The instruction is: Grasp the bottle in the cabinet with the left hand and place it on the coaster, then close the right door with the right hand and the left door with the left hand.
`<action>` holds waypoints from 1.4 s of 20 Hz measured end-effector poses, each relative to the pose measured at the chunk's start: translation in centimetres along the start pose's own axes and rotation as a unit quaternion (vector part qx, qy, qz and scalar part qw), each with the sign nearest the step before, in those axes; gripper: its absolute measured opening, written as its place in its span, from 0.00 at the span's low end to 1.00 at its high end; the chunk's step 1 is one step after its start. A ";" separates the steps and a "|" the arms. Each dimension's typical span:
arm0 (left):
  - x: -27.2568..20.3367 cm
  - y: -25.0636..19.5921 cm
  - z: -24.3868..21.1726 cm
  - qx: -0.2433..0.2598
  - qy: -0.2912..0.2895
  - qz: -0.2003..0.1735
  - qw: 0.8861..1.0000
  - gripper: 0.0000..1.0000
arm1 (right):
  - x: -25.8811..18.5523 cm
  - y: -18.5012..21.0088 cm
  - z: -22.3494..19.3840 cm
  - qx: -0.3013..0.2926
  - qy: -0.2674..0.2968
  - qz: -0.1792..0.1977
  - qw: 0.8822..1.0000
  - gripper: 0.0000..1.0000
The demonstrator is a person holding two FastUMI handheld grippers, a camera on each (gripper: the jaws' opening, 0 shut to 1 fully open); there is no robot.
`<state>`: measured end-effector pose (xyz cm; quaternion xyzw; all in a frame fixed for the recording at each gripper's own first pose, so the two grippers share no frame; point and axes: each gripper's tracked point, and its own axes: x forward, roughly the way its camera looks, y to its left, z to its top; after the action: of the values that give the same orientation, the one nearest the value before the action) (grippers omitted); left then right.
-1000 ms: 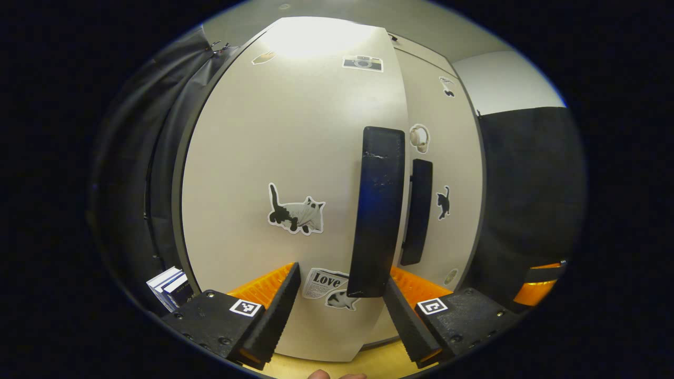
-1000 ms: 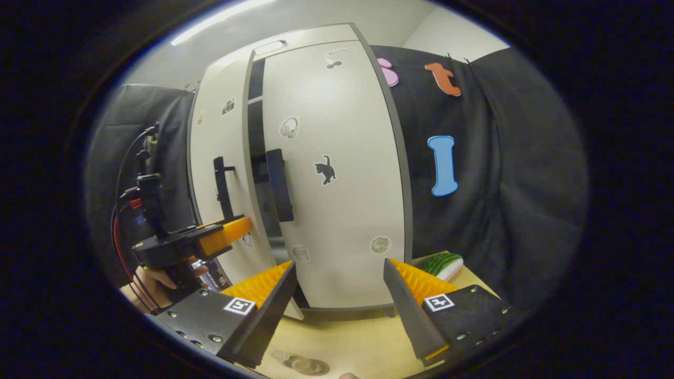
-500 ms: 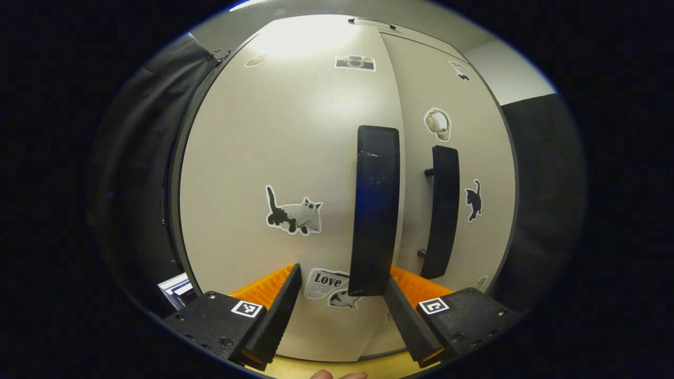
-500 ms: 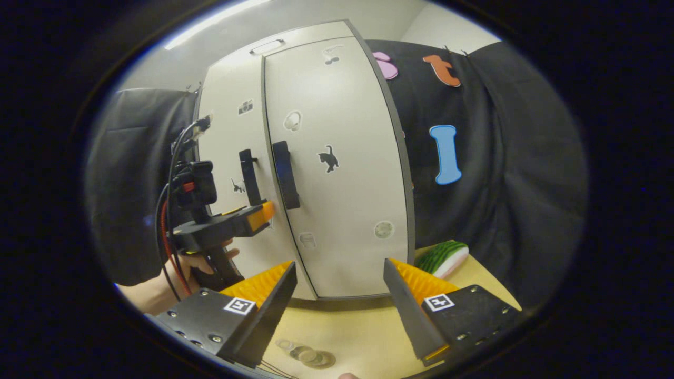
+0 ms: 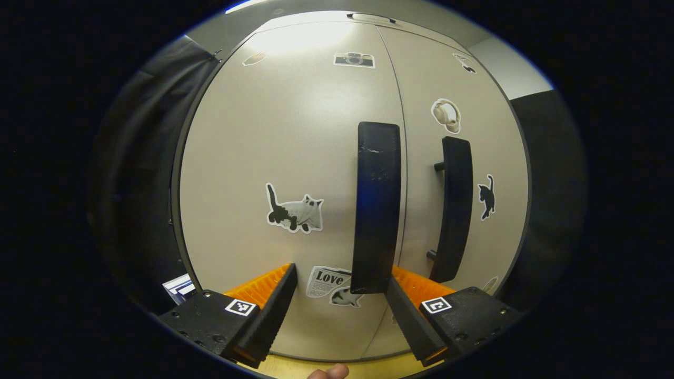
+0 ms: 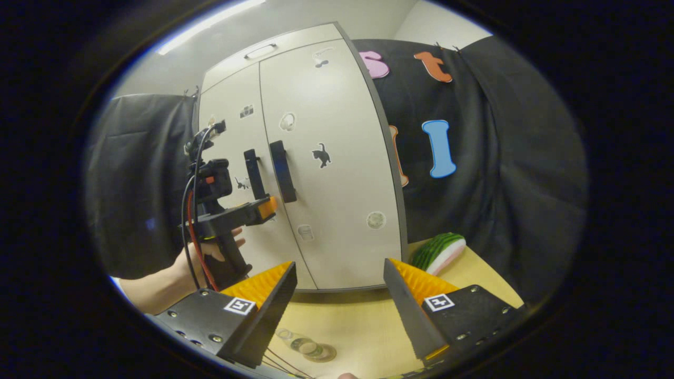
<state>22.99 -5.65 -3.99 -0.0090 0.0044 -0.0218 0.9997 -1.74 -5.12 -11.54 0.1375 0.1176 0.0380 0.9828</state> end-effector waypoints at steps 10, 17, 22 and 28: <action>-12.2 0.4 4.2 0.012 -0.029 -0.010 0.999 0.95 | -0.2 2.2 4.8 -0.021 -0.051 0.004 0.998 1.00; -20.7 2.4 3.1 -0.002 -0.012 0.006 1.000 0.95 | -0.6 3.2 7.1 -0.050 -0.084 -0.014 0.995 1.00; -23.3 2.6 2.2 -0.020 -0.002 0.009 1.000 0.96 | -1.7 2.8 8.3 -0.075 -0.110 -0.043 0.990 0.97; -24.2 2.9 2.2 -0.026 -0.007 0.015 1.000 0.96 | -2.8 2.6 8.5 -0.085 -0.121 -0.059 0.987 1.00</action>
<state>-1.08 -1.68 -1.68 -0.0352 -0.0017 -0.0066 0.9994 -2.50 -5.18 -2.27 0.0501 0.0019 -0.0268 0.9984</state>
